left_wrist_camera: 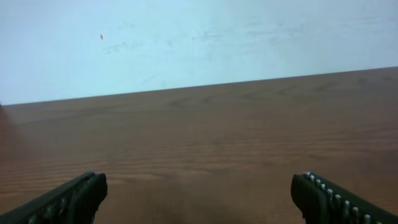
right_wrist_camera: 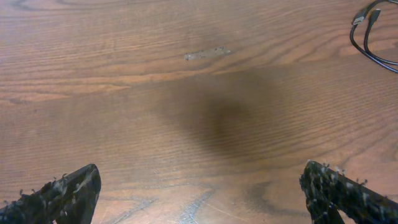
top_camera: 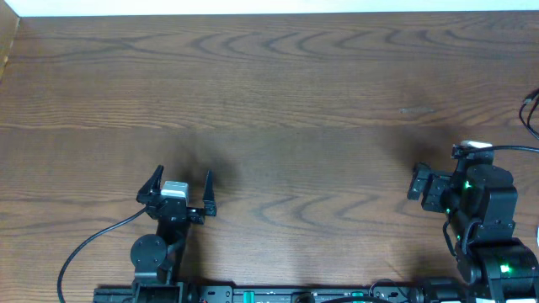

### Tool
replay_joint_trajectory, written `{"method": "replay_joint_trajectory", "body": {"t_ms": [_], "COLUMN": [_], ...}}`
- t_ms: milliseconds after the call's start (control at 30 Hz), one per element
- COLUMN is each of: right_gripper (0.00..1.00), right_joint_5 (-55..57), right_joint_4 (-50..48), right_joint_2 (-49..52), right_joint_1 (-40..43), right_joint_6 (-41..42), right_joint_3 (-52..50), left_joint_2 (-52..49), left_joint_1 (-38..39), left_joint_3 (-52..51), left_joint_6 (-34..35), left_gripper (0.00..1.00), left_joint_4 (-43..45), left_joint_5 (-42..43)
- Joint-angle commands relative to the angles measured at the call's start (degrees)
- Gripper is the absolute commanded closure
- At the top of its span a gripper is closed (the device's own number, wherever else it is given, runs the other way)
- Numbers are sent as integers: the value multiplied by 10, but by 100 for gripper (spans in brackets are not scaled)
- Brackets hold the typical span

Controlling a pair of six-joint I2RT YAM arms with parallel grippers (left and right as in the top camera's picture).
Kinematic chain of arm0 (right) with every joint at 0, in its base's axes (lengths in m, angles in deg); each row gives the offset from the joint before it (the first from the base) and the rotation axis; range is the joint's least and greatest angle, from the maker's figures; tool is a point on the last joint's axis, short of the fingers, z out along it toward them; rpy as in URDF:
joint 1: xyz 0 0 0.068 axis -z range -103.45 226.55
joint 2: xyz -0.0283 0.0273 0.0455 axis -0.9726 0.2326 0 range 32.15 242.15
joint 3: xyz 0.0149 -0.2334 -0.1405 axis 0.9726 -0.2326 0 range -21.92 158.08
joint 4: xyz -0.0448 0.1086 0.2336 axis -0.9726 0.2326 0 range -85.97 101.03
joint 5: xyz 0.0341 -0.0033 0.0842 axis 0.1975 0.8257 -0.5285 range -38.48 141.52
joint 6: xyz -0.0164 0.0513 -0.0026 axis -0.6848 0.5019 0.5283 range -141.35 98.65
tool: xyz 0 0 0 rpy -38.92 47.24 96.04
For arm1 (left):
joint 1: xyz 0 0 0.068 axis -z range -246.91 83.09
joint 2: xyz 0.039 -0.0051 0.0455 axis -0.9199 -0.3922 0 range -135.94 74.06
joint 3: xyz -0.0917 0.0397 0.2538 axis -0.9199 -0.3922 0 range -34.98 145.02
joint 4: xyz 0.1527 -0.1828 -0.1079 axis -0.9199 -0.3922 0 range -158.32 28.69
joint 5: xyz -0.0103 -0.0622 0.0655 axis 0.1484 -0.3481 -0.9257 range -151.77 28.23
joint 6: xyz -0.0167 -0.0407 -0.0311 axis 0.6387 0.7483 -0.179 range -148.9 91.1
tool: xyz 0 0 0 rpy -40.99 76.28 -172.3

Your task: Untangle cables

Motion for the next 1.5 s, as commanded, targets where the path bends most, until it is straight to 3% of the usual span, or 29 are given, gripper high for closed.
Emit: {"method": "replay_joint_trajectory", "body": {"t_ms": [0, 800, 900, 1067, 1467], "right_gripper": [1, 1, 1, 1, 1], "right_joint_5": [9, 9, 9, 9, 9], "right_joint_4": [0, 0, 0, 0, 0], "right_joint_2": [0, 0, 0, 0, 0], "right_joint_1": [-2, -2, -2, -2, -2], "right_joint_6": [-2, -2, -2, -2, -2], "right_joint_3": [-3, -3, -3, -3, -3], "left_joint_2": [4, 5, 5, 5, 5], "left_joint_1": [-2, -2, -2, -2, -2], "left_joint_3": [-2, -2, -2, -2, -2], "left_joint_6": [-3, 6, 29, 125, 111], "left_gripper": [0, 0, 0, 0, 0], "left_joint_4": [-41, -43, -43, -45, -46], "left_joint_5": [3, -42, -42, -67, -82]}}
